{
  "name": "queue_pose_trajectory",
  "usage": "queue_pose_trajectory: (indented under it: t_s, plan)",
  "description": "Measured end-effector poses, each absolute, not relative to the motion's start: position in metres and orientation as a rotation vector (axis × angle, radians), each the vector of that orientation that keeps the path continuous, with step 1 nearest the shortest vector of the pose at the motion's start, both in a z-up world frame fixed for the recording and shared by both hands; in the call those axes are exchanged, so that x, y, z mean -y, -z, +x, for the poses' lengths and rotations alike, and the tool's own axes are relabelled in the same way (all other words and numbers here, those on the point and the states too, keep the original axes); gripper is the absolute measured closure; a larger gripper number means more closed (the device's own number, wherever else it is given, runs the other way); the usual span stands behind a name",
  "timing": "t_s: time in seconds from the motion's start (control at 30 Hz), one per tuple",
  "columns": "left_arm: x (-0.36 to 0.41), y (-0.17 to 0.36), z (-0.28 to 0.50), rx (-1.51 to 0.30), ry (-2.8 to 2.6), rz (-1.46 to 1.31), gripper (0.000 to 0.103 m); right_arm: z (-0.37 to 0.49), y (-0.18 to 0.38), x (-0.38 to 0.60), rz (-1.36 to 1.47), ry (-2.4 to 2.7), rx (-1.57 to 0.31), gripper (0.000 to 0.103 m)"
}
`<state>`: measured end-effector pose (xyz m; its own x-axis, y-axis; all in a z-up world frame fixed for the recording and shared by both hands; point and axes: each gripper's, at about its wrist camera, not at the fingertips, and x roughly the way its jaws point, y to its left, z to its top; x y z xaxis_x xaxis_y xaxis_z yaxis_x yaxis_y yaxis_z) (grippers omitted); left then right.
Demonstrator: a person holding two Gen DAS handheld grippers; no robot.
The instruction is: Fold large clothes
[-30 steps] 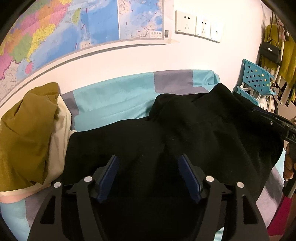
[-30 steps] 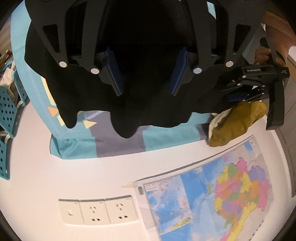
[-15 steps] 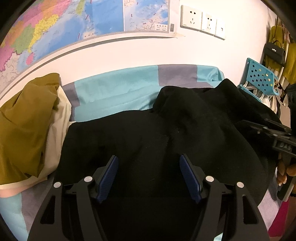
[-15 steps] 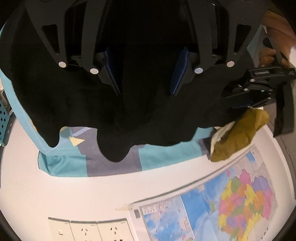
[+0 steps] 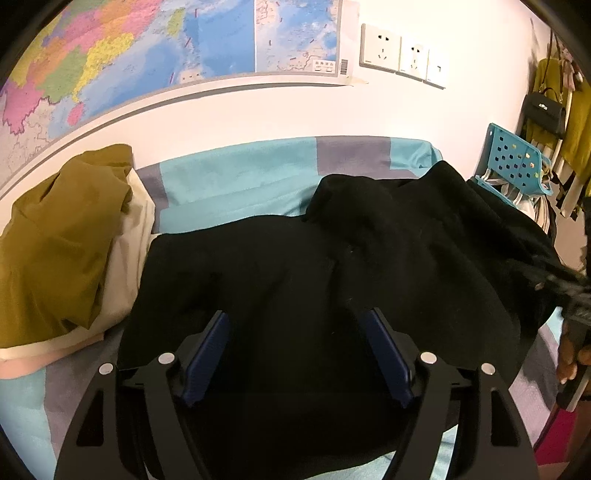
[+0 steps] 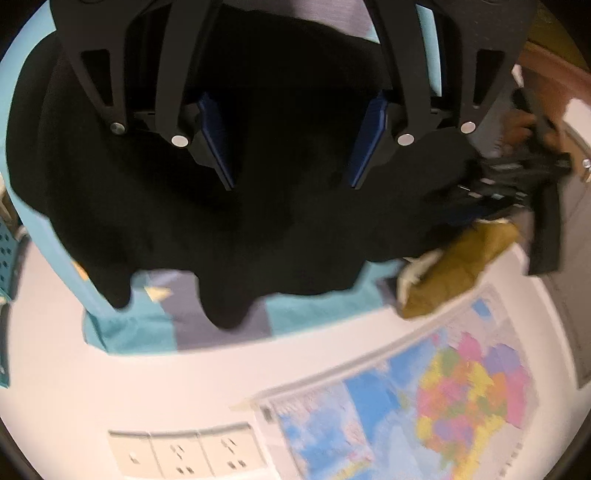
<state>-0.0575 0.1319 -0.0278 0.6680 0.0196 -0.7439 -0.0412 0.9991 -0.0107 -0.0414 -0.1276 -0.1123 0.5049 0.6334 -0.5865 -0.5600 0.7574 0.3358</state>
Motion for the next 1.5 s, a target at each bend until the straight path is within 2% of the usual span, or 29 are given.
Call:
queue_pose_trajectory:
  t_s: [0.13, 0.23, 0.5, 0.67, 0.8, 1.07, 1.17, 1.33, 1.5]
  plan:
    - [-0.132, 0.032, -0.058, -0.845, -0.044, -0.021, 0.027, -0.039, 0.12, 0.128, 0.122, -0.714, -0.762, 0.042]
    - [-0.133, 0.031, -0.063, -0.837, -0.044, -0.028, 0.027, -0.045, 0.114, 0.131, 0.15, -0.737, -0.758, 0.038]
    - [-0.146, 0.015, -0.104, -0.748, 0.023, -0.055, 0.027, -0.065, 0.093, 0.173, 0.194, -0.693, -0.7, 0.038]
    - [-0.157, 0.036, -0.101, -0.795, 0.005, -0.068, 0.026, -0.052, 0.115, 0.193, 0.199, -0.586, -0.78, 0.04]
    - [-0.163, 0.046, -0.093, -0.817, -0.027, -0.094, 0.024, -0.057, 0.116, 0.187, 0.182, -0.566, -0.772, 0.038]
    - [-0.172, 0.024, -0.124, -0.729, -0.018, -0.089, 0.025, -0.093, 0.077, 0.174, 0.15, -0.708, -0.645, 0.036]
    - [-0.176, 0.037, -0.125, -0.769, -0.025, -0.09, 0.026, -0.094, 0.081, 0.151, 0.1, -0.755, -0.659, 0.036]
    - [-0.186, 0.053, -0.117, -0.812, -0.019, -0.188, 0.025, -0.085, 0.11, 0.123, 0.029, -0.735, -0.79, 0.035]
    - [-0.187, 0.044, -0.125, -0.791, -0.045, -0.185, 0.023, -0.102, 0.088, 0.116, 0.008, -0.785, -0.721, 0.033]
